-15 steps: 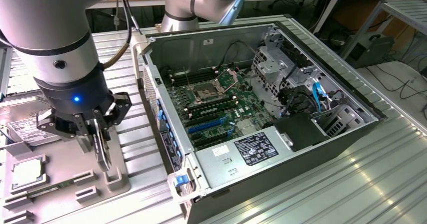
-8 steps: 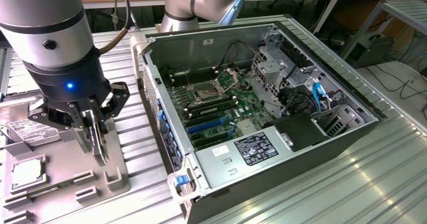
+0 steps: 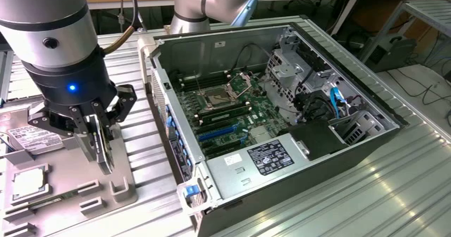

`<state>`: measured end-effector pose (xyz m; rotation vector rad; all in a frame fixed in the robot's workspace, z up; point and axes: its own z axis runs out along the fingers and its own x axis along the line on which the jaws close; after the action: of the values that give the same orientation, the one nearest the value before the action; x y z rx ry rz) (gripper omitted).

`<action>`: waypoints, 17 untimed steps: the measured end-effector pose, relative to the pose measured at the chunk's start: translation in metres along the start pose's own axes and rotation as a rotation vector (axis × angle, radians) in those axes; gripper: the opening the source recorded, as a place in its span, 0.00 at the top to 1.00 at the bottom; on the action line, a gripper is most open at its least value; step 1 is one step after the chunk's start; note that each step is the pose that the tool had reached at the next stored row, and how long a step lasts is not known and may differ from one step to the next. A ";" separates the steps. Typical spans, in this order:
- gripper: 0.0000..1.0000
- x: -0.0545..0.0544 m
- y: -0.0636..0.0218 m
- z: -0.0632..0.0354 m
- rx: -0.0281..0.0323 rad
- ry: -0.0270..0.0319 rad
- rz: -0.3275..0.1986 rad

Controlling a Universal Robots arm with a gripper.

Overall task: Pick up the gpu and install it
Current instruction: 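Pick up the gpu and move the gpu toward the slot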

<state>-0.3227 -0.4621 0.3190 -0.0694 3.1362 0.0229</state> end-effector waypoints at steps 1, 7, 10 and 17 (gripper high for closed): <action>0.72 0.000 0.0000 -0.0006 0.0000 -0.0001 0.000; 0.72 0.000 -0.0002 -0.0066 0.0000 0.0000 0.000; 0.72 0.000 -0.0002 -0.0087 0.0000 0.0000 0.000; 0.72 0.000 -0.0003 -0.0152 0.0000 0.0000 0.000</action>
<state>-0.3227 -0.4627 0.3343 -0.0694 3.1362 0.0229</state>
